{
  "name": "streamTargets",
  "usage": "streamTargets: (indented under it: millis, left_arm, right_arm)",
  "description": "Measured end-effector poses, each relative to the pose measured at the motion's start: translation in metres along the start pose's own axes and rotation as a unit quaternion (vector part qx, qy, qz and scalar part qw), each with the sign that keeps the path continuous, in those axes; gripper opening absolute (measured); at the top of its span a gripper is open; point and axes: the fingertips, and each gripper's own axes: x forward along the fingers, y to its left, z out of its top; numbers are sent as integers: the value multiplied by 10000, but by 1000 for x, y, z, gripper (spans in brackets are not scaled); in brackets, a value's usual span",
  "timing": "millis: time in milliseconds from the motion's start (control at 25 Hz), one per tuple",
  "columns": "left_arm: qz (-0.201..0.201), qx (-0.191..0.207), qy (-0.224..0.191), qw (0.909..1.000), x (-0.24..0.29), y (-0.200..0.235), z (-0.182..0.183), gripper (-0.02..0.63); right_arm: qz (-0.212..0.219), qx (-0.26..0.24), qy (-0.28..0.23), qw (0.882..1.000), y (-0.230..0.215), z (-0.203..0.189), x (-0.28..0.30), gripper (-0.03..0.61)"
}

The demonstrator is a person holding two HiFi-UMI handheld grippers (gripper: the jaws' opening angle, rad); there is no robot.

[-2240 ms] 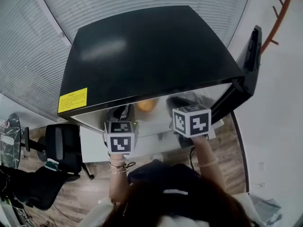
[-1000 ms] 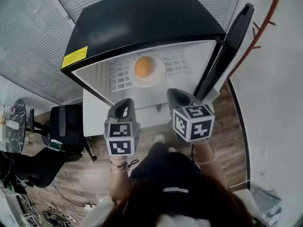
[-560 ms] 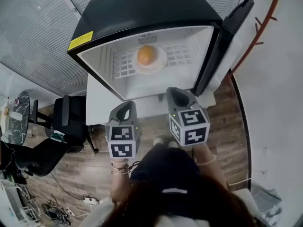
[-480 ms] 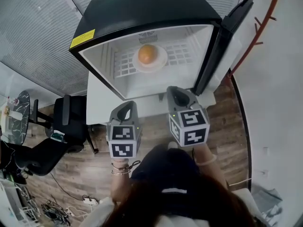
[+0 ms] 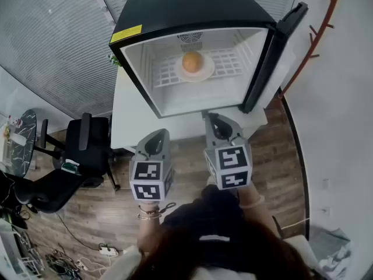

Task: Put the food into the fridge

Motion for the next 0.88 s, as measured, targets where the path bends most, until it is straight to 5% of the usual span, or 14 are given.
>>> streamTargets:
  millis: [880]
  left_arm:
    - [-389, -360, -493, 9974, -131, -33, -64, 0]
  right_arm:
    - [-119, -203, -374, 9990, 88, -27, -121, -5]
